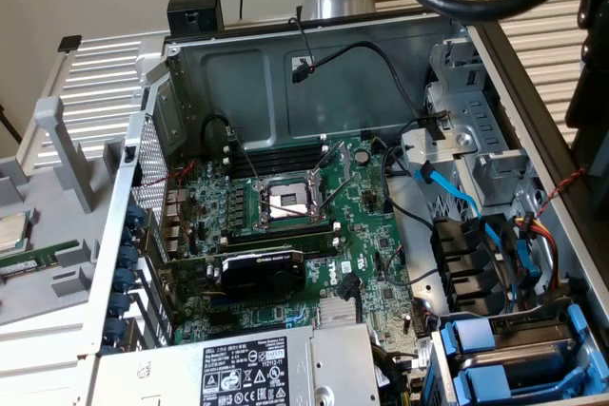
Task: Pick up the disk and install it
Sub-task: 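Insert the first disk wire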
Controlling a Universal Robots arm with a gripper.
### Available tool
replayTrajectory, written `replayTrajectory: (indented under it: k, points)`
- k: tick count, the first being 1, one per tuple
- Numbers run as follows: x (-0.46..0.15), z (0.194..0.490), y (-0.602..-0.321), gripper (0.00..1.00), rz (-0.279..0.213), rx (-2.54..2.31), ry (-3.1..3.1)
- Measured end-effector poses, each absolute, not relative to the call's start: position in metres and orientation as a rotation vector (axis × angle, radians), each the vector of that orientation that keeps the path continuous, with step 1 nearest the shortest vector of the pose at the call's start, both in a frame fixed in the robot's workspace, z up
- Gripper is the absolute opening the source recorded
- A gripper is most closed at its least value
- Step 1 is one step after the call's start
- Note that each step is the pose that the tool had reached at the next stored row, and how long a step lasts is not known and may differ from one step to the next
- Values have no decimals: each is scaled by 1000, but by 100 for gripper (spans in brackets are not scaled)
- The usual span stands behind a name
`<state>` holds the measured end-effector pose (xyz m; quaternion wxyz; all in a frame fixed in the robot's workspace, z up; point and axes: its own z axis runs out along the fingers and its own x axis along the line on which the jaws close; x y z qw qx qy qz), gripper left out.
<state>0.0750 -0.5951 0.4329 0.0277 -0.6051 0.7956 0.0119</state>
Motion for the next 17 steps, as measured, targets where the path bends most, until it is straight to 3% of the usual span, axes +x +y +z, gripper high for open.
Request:
replayTrajectory:
  k: [17]
  points:
    - [73, 432, -587, 67, -7, -1791, 2469]
